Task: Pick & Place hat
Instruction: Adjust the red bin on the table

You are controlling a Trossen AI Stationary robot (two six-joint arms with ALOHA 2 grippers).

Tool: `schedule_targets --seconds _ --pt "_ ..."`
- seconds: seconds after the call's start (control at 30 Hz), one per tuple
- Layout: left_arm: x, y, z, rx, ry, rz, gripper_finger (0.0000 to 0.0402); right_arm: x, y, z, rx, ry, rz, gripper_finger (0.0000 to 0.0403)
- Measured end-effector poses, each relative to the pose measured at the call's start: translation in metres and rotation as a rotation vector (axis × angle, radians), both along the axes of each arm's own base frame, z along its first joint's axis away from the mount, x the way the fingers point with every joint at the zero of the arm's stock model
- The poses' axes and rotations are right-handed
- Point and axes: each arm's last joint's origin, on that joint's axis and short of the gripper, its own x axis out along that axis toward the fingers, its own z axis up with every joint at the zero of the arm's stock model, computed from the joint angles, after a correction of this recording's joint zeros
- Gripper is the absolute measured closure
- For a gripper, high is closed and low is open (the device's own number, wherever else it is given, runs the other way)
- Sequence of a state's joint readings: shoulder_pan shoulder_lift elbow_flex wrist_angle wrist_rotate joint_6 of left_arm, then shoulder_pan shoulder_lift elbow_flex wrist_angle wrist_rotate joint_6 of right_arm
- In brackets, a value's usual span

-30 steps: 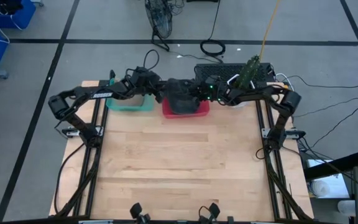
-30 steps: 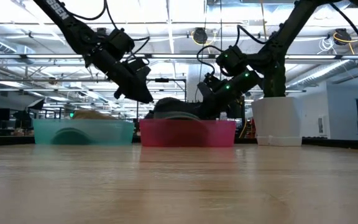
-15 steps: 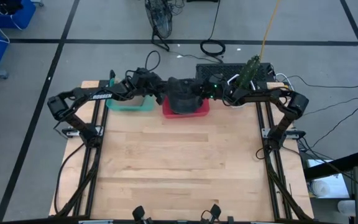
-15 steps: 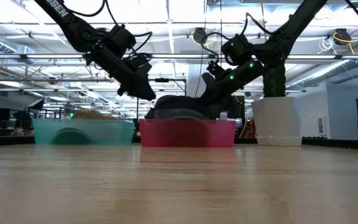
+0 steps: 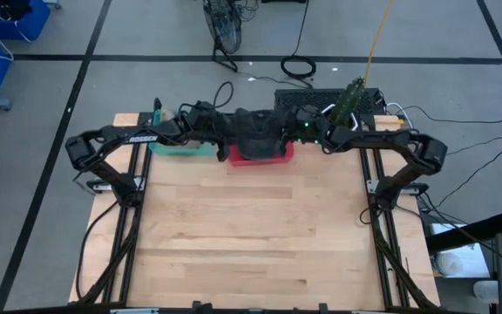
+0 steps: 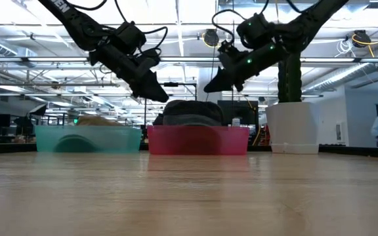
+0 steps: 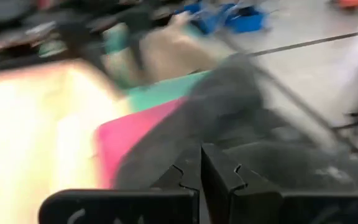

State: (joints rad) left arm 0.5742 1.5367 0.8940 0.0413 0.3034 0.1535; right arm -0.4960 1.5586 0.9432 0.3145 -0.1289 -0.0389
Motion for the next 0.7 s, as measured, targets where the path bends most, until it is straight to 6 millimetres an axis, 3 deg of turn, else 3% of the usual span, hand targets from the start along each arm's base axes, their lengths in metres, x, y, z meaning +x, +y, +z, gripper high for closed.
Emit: schedule_targets --seconds 0.2,0.4,0.7 --pt "-0.014 -0.003 0.022 0.064 0.008 0.088 0.0289 0.010 0.041 -0.013 0.101 0.133 0.205 0.0403" --pt "-0.028 -0.015 0.050 0.085 -0.061 0.116 0.0289 0.026 0.078 -0.033 0.072 0.234 0.218 0.0403" --pt "-0.036 -0.037 0.071 0.099 -0.118 0.071 0.0289 0.043 0.076 -0.082 0.085 0.320 0.131 0.0403"
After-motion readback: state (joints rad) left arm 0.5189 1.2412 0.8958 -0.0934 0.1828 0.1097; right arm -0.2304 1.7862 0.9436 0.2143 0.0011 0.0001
